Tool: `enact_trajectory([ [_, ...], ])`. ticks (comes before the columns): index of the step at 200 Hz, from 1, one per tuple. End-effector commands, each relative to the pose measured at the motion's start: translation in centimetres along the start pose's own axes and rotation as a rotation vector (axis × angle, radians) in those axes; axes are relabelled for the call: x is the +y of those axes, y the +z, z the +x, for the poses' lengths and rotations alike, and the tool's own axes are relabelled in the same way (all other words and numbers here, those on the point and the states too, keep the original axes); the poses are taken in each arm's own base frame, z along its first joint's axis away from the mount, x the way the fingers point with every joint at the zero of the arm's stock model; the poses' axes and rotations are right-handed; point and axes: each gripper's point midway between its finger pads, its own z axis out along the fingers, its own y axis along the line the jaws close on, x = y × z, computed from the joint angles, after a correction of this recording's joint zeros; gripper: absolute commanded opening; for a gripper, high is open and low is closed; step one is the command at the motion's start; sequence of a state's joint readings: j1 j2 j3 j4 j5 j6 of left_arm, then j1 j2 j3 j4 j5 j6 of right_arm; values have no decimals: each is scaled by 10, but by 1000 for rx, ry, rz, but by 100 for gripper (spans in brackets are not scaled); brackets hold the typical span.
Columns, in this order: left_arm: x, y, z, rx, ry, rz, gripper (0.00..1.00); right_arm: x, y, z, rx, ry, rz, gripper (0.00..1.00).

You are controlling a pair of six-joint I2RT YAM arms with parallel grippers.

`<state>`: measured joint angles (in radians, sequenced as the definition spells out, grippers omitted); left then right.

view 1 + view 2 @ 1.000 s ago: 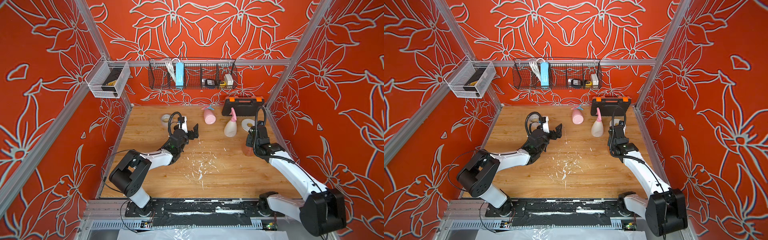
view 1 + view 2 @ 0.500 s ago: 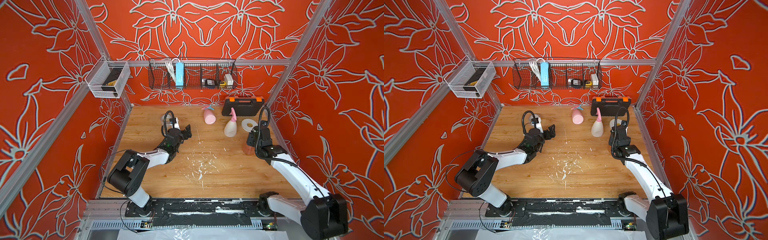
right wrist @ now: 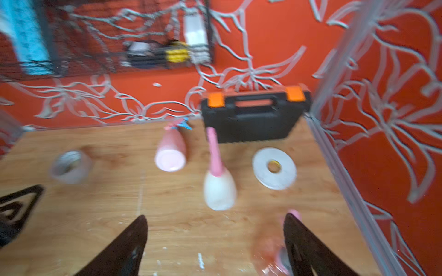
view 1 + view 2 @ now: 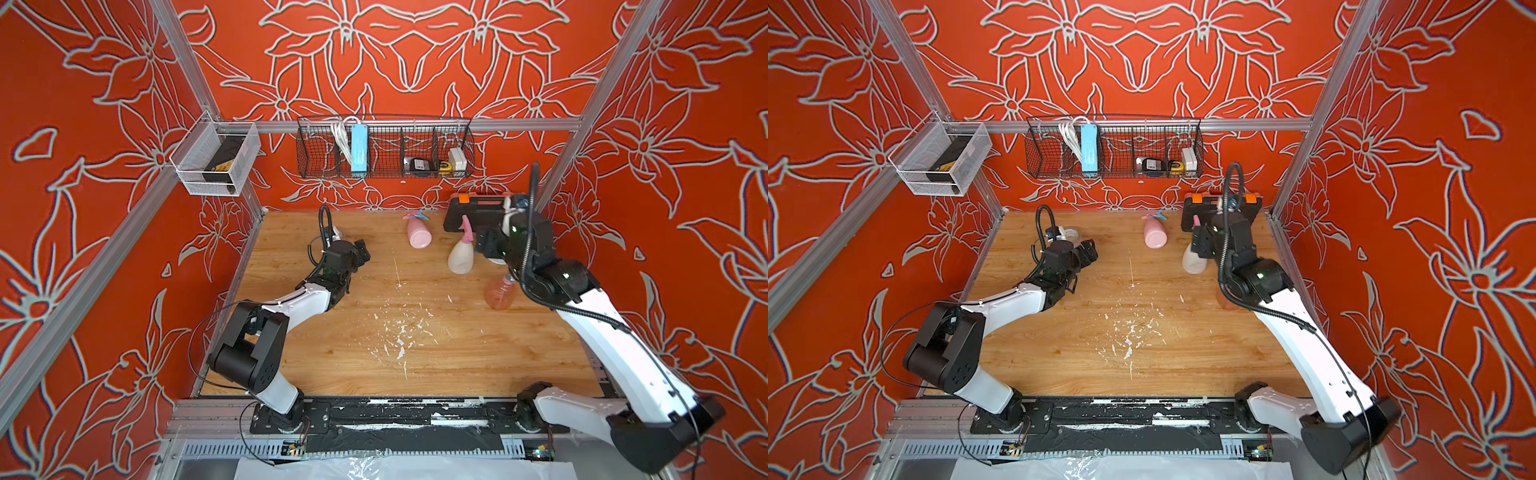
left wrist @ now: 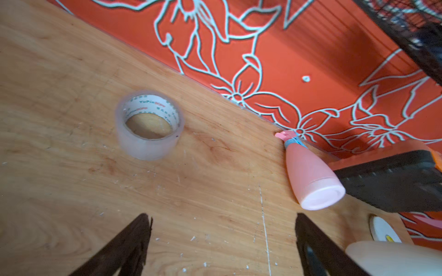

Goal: Attach spray nozzles to spray bottles
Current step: Place the spray bottle at the center of the board, then move the spray bottle to the center of the board.

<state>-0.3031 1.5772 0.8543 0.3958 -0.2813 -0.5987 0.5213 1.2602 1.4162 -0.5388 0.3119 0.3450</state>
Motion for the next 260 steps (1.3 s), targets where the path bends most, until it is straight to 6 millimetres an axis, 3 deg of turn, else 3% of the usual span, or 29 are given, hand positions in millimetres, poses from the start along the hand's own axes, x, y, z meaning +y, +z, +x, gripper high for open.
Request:
enact_trajectory([
  [1,18,-6,-8,15,-71,-28,89,64,49,28,144,-120,-132,88],
  [18,30,-10,-12,-7,-63,-49,88,97,79,32,164,-141,-184,88],
  [45,36,-15,-12,-36,-45,-49,87,120,127,35,137,-141,-182,88],
  [66,29,-14,-9,-31,-37,-3,86,126,168,34,121,-161,-142,92],
  [91,22,-10,-6,-19,-18,34,86,114,218,39,183,-119,-85,94],
  [119,24,-6,-4,-13,-13,39,85,105,257,52,251,-120,-56,95],
  [152,27,0,-5,11,-39,46,83,104,284,79,313,-144,-43,95],
  [218,23,2,-6,24,-60,81,83,95,312,101,323,-129,-31,95],
  [260,25,4,-4,39,-72,74,83,92,333,131,407,-89,-58,95],
])
